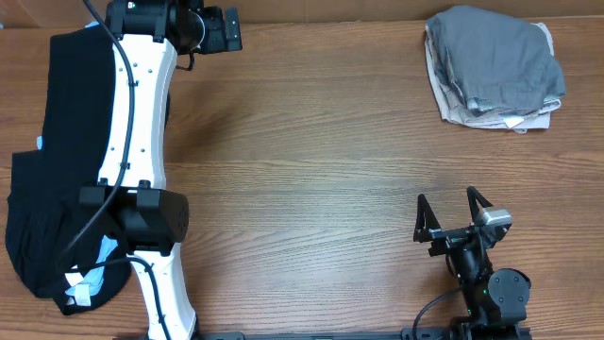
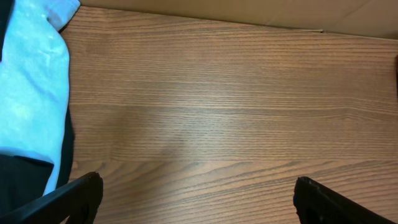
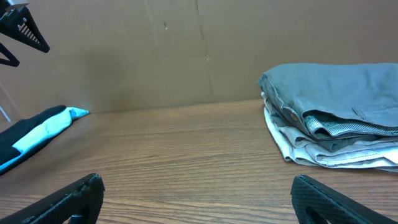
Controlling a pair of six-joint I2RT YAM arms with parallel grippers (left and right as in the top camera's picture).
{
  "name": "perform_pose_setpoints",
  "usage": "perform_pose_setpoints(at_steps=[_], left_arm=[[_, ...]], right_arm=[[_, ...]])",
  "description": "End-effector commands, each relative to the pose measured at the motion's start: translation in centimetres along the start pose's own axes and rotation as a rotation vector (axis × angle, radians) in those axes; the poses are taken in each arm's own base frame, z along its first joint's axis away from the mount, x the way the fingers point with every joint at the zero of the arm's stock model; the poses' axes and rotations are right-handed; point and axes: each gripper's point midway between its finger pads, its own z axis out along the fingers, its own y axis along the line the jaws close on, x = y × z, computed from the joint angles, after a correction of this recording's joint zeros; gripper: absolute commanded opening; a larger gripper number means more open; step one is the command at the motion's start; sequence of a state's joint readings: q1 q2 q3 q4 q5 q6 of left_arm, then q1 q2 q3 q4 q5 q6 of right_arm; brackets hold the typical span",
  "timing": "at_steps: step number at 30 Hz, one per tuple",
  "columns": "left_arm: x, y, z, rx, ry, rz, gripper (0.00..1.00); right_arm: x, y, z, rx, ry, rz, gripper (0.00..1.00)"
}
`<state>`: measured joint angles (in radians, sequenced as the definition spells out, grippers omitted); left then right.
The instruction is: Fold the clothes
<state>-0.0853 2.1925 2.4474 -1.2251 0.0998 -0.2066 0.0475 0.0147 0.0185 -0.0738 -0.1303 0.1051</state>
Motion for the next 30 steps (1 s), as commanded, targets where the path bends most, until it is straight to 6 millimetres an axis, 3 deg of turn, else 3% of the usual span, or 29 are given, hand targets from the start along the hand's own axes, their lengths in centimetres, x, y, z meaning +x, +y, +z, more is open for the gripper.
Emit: perform_pose_setpoints(at_steps=[1, 4, 8, 10, 13, 14, 17, 21, 24, 30], left_arm=[[-0.2, 0.1, -0.3, -0.004, -0.011, 0.017, 1.0], [-0.6, -0.4, -1.8, 0.003, -0.039, 0.023, 1.0], [-0.7, -1.3, -5.4, 0.02, -0.088, 0.035, 1.0], [0.2, -1.2, -7.4, 0.016, -0.095, 0.04, 0.99], [3.2, -0.2, -9.6, 0.0, -0.071, 0.031, 1.0], [4.0, 1.5, -10.7, -0.073, -0.128, 0.027, 1.0], [4.1, 1.9, -12.4, -0.068, -0.277, 0.03, 1.0], [4.8, 1.9, -13.8, -0.013, -0.471, 0.037, 1.0], [6.5, 1.7, -14.3, 0.046, -0.601, 0.054, 1.0], [12.3, 2.3, -14.5, 0.115, -0.818, 0.086, 1.0]], right_arm=[[0.1, -0.1, 0.0, 0.004, -0.006, 0.003, 1.0], [0.1, -0.1, 0.0, 0.004, -0.006, 0.003, 1.0], [0.1, -0.1, 0.0, 0.004, -0.006, 0.003, 1.0], [0.1, -0.1, 0.0, 0.004, -0.006, 0.003, 1.0], [0.1, -0.1, 0.0, 0.004, -0.006, 0.003, 1.0], [0.1, -0.1, 0.0, 0.004, -0.006, 0.003, 1.0], [0.1, -0.1, 0.0, 0.004, -0.006, 0.003, 1.0], [0.1, -0.1, 0.0, 0.004, -0.006, 0.003, 1.0], [0.1, -0.1, 0.0, 0.004, -0.006, 0.003, 1.0], [0.1, -0.1, 0.0, 0.004, -0.006, 0.003, 1.0]])
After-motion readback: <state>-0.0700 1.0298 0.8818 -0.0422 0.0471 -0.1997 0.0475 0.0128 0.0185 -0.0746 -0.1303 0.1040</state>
